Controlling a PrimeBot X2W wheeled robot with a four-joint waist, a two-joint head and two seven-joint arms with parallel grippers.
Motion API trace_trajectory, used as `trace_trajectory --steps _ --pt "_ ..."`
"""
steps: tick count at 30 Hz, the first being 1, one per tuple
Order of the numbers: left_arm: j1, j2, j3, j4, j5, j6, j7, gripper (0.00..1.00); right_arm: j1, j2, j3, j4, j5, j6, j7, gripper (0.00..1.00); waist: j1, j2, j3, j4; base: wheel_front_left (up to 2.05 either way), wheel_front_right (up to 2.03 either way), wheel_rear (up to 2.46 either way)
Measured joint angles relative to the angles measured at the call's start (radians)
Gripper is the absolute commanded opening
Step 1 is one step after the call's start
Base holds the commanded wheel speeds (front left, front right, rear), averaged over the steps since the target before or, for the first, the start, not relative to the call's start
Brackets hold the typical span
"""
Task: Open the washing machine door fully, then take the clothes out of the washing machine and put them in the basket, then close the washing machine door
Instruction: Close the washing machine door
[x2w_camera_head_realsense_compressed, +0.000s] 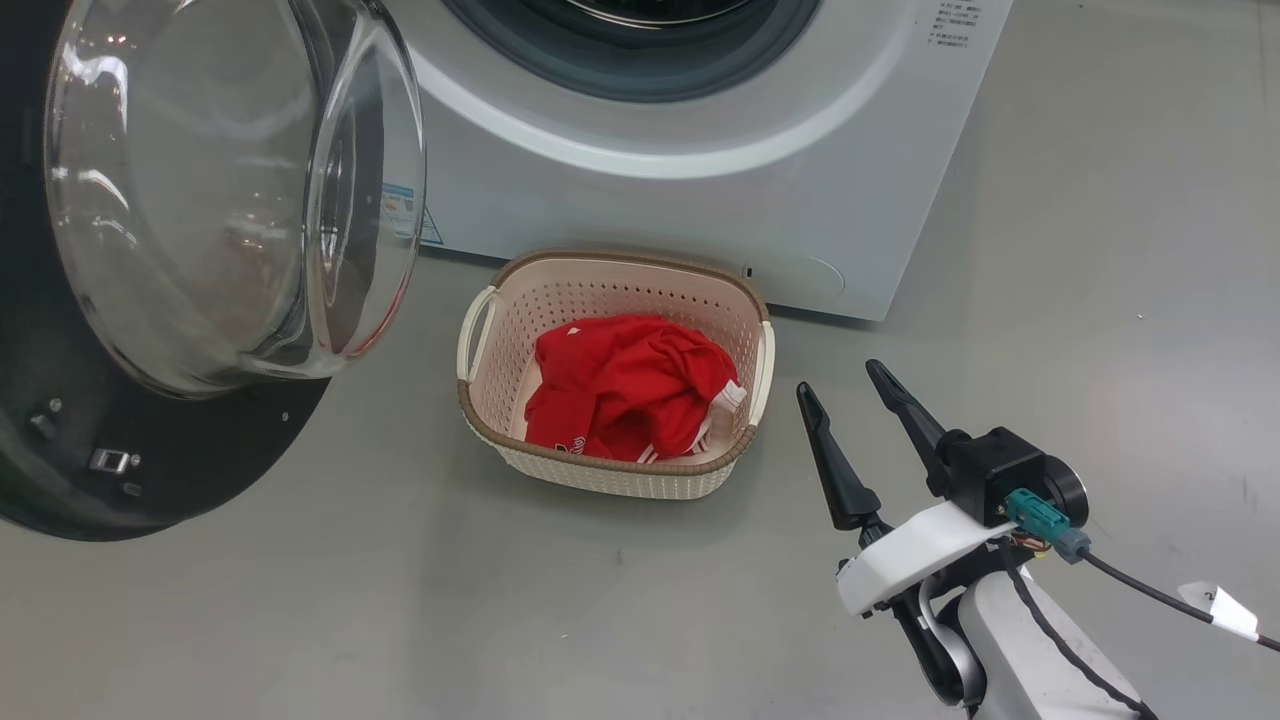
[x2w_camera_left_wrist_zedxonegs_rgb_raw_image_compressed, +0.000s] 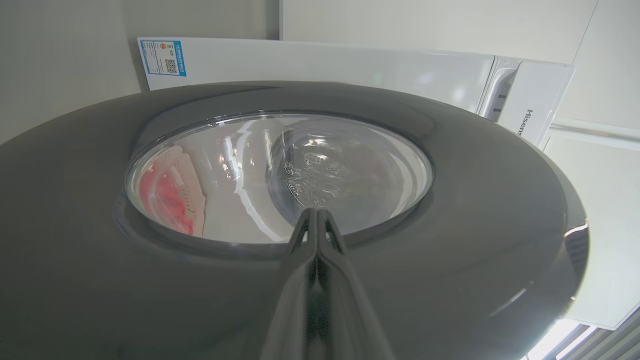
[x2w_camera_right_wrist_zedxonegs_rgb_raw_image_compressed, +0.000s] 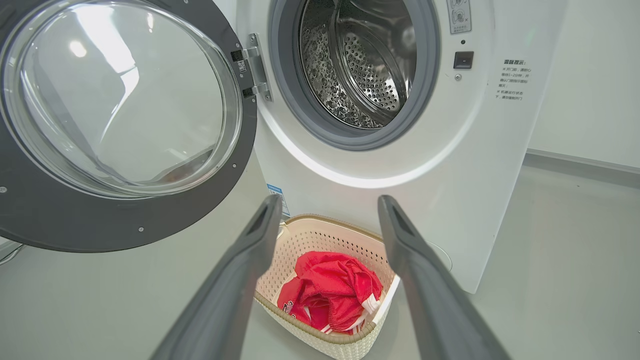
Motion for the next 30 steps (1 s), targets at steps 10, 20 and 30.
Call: trace_trajectory --steps 10,20,30 --pt "0.041 -0.074 -0.006 -0.036 -0.031 -0.026 0.121 0.00 0.017 0.007 -0.001 0.002 0.006 0.000 0.000 1.00 0.0000 0.0000 -0.020 0.000 0.00 0.00 0.00" --pt "0.088 -0.138 -0.012 -0.088 -0.065 -0.036 0.194 0.00 0.019 0.011 -0.002 0.001 0.009 0.000 0.000 1.00 0.0000 0.0000 -0.036 0.001 0.00 0.00 0.00" --pt "0.141 -0.233 -0.015 -0.162 -0.086 -0.045 0.238 0.00 0.039 0.014 -0.004 -0.001 0.011 0.000 0.000 1.00 0.0000 0.0000 -0.048 0.000 0.00 0.00 0.00"
